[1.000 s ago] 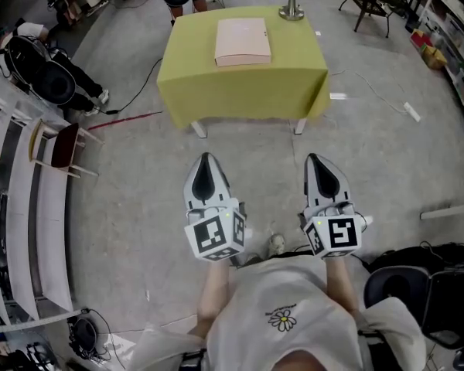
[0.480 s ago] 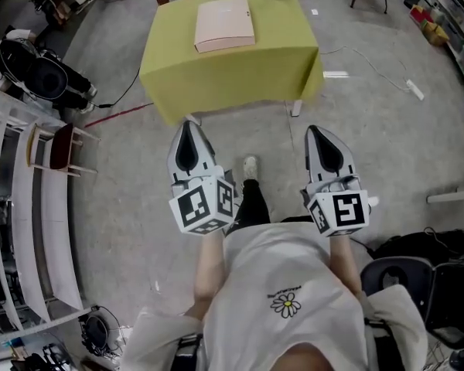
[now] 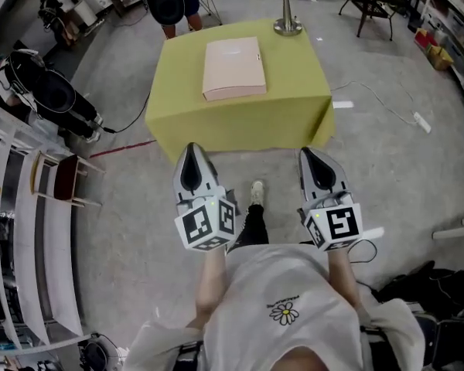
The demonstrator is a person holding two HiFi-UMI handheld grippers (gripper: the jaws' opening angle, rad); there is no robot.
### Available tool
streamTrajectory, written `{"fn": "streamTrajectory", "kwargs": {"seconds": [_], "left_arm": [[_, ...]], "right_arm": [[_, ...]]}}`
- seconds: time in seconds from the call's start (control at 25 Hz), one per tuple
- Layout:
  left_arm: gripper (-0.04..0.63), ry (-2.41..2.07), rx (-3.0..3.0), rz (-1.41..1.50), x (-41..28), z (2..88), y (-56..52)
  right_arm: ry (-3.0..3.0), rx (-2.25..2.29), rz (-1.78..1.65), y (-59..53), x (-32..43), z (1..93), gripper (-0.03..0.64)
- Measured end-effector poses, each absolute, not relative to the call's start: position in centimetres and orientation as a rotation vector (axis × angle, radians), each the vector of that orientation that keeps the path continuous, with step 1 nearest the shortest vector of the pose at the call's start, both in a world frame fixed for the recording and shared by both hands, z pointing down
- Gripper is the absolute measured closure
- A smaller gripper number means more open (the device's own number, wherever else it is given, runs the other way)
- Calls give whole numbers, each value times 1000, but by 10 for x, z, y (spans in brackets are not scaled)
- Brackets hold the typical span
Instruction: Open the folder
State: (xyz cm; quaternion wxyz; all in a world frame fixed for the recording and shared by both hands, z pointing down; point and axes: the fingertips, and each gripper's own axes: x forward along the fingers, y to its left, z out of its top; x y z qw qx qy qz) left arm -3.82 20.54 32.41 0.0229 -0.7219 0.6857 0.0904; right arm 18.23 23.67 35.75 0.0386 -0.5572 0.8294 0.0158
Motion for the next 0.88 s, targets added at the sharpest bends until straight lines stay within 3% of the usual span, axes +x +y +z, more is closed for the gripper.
{"fn": "streamTrajectory", "kwargs": {"seconds": [0.56, 0.88], "left_arm": [[581, 2044, -2143, 296, -88, 289, -96], [581, 2035, -2211, 231, -95, 302, -208]], "right_arm": [[2408, -1796, -32, -76, 153, 316, 604], [2407, -1759, -189, -176, 142, 324, 604]]}}
